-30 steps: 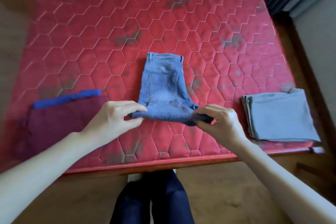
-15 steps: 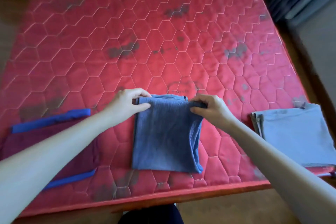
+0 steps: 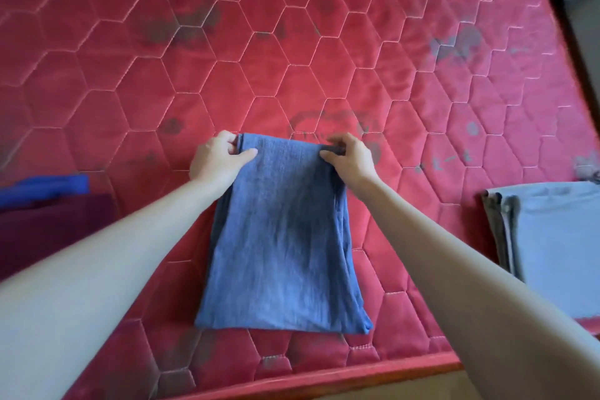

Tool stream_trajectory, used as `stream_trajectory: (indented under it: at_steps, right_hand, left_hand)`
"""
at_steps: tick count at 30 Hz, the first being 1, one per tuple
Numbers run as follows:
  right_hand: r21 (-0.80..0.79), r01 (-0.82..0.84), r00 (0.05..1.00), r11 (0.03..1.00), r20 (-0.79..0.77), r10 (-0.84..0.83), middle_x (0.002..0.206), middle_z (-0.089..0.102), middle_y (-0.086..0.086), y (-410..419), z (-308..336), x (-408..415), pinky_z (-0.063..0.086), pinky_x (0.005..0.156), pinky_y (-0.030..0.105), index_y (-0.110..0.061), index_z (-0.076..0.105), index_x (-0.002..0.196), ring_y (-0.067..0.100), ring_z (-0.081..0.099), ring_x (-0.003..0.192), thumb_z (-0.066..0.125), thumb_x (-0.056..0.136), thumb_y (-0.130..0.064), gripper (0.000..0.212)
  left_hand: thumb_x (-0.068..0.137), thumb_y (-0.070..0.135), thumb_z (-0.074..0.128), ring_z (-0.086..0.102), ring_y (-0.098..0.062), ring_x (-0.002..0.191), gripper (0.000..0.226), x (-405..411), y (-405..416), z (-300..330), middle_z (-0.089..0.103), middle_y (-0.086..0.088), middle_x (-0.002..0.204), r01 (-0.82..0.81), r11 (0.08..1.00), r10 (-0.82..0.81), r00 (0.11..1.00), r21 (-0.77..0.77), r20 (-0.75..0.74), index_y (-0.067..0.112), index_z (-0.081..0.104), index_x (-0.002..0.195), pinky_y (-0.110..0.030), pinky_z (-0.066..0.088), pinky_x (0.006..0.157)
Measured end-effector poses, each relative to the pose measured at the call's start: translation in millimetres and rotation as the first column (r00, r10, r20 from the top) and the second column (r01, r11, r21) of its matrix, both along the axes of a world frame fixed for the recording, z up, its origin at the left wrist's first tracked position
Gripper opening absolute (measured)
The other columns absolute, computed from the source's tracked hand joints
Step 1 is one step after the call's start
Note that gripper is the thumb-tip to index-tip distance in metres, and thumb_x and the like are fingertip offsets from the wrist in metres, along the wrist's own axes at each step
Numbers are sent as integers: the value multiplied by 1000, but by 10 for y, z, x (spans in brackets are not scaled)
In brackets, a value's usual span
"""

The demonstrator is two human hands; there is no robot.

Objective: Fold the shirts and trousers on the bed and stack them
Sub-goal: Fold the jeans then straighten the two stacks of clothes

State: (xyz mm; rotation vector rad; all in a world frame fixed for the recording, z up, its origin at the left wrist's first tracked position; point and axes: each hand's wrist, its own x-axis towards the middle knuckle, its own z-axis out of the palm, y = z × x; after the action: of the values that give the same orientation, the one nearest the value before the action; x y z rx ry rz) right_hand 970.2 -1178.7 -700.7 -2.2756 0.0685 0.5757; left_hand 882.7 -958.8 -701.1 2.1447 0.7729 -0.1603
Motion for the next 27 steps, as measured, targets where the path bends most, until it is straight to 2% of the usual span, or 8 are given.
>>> stream_trajectory:
  at_steps: [4,6,9,12,16,22,24,27]
  right_hand:
    - [115,266,964,957,-58,-261,109,58,-9,-27,89,-380,48,90,30,-20,47,126,10,58,100,80,74,-27,62]
    - [114,310,946,944,-140,-293,100,62,-11,-38,113,-586,52,88,33,-20,51,113,11,63,96,80,71,-25,52]
    - [125,319,929,940,-240,-283,100,69,2,-73,103,-858,54,86,42,-12,59,105,22,66,95,80,71,-21,40]
    - [86,303,937,949,-208,-281,87,67,-3,-173,135,-1107,54,78,39,-15,60,91,18,64,84,76,76,-28,26]
    - [-11,209,978,978,4,-209,59,38,-8,-211,224,-1340,32,52,19,-22,34,66,6,38,54,64,90,-26,39]
    - [63,173,981,983,82,-178,57,30,-7,-63,268,-1381,26,53,27,-16,31,69,11,28,54,61,92,-21,39]
    - [3,206,977,979,56,-205,57,34,-7,-40,230,-1362,22,55,32,-18,29,66,13,32,57,62,91,-21,41]
    - [-65,274,962,960,25,-272,60,39,-6,-10,181,-1380,26,60,33,-21,31,65,21,39,66,61,90,-24,39]
  left_hand:
    - [79,46,73,59,-23,83,37,-303,-107,44,65,3,87,43,999,-40,994,25,-101,17,54,90,-35,42,68]
    - [80,40,75,61,-23,83,33,-433,-159,54,67,2,87,42,997,-48,995,-64,-93,14,55,86,-36,45,68]
    - [82,29,76,68,-20,87,20,-504,-194,110,70,2,90,-64,948,33,994,-313,-103,16,62,88,-32,53,73]
    - [83,28,75,69,-27,93,24,-640,-211,133,73,-7,94,-148,897,90,984,-417,-156,7,67,93,-44,56,84]
    - [87,29,69,66,-27,88,23,-908,-261,147,71,-6,91,-56,970,34,995,-238,-97,8,65,95,-48,52,84]
    - [88,29,66,53,-22,66,23,-1137,-311,220,61,0,70,-139,986,145,987,-93,67,10,56,80,-38,40,61]
    - [89,26,66,56,-26,72,21,-1182,-333,196,62,-1,74,-153,986,156,987,-61,48,8,57,84,-37,39,62]
    - [90,19,65,60,-32,93,22,-1165,-355,138,67,-9,96,-154,987,154,988,-36,-5,6,59,105,-42,47,78]
